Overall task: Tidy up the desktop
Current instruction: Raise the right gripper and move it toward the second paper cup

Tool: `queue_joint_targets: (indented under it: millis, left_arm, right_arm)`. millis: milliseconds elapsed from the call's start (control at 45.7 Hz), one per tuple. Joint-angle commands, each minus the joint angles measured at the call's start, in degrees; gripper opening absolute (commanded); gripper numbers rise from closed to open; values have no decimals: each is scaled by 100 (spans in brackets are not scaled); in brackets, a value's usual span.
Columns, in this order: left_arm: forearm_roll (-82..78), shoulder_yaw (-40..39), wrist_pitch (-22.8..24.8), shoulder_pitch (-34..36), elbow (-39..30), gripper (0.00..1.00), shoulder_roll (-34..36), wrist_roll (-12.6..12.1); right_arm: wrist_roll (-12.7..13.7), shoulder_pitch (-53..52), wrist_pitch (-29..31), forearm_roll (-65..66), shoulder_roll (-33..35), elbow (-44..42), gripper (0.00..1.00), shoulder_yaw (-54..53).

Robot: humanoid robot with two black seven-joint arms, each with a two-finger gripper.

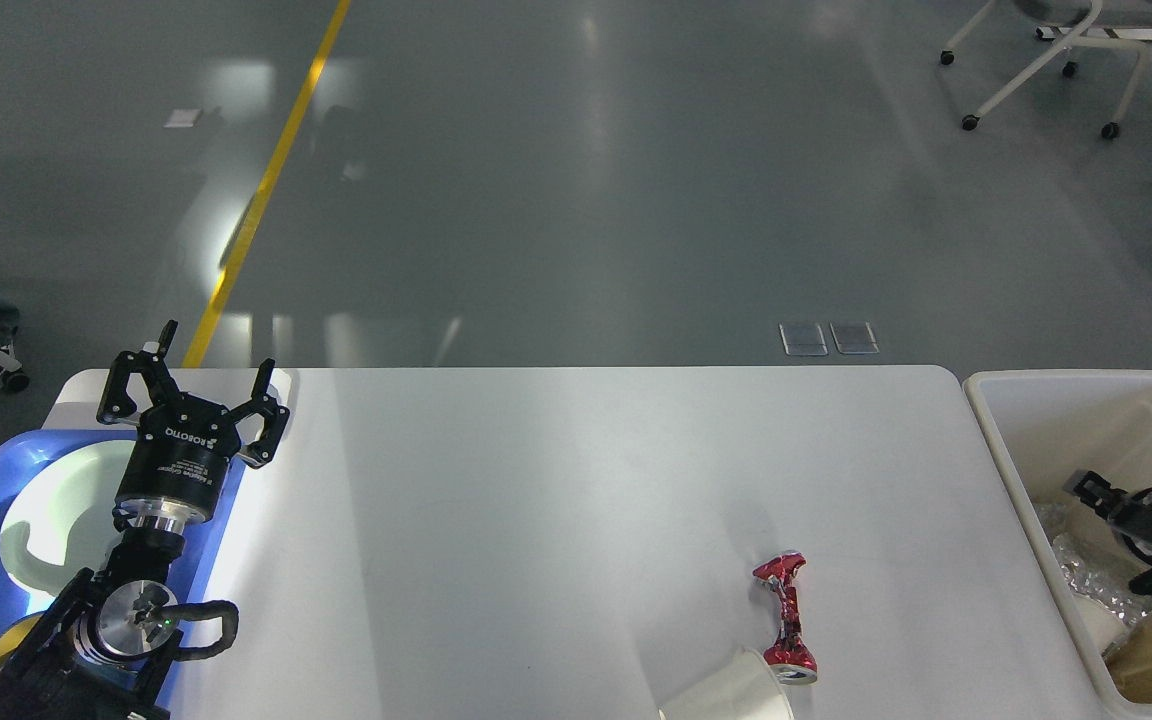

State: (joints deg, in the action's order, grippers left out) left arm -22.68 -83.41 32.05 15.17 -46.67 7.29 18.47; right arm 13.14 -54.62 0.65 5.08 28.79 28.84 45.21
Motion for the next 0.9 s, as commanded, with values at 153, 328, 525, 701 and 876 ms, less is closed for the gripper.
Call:
queue_joint_targets:
  millis: [153, 328, 525, 701, 876]
  left_arm:
    - [0, 0, 3, -5, 0, 97, 0, -1]
    - [0, 0, 3, -5, 0, 97, 0, -1]
    - [0, 0, 3, -5, 0, 97, 0, -1]
    - [0, 0, 3, -5, 0, 97, 0, -1]
    - [0, 0, -6, -5, 0, 97, 1, 8]
  right_arm:
    - [-4, -2499, 2499, 898, 224, 1158, 100, 813]
    - [5, -3923, 3977, 898, -118, 1773, 100, 1358]
    - [5, -5812, 4259, 854, -496, 3574, 100, 2149]
    - [14, -7447, 4242, 749, -716, 5262, 100, 2273]
    - [14, -8511, 4286, -85, -1059, 6220, 100, 2290]
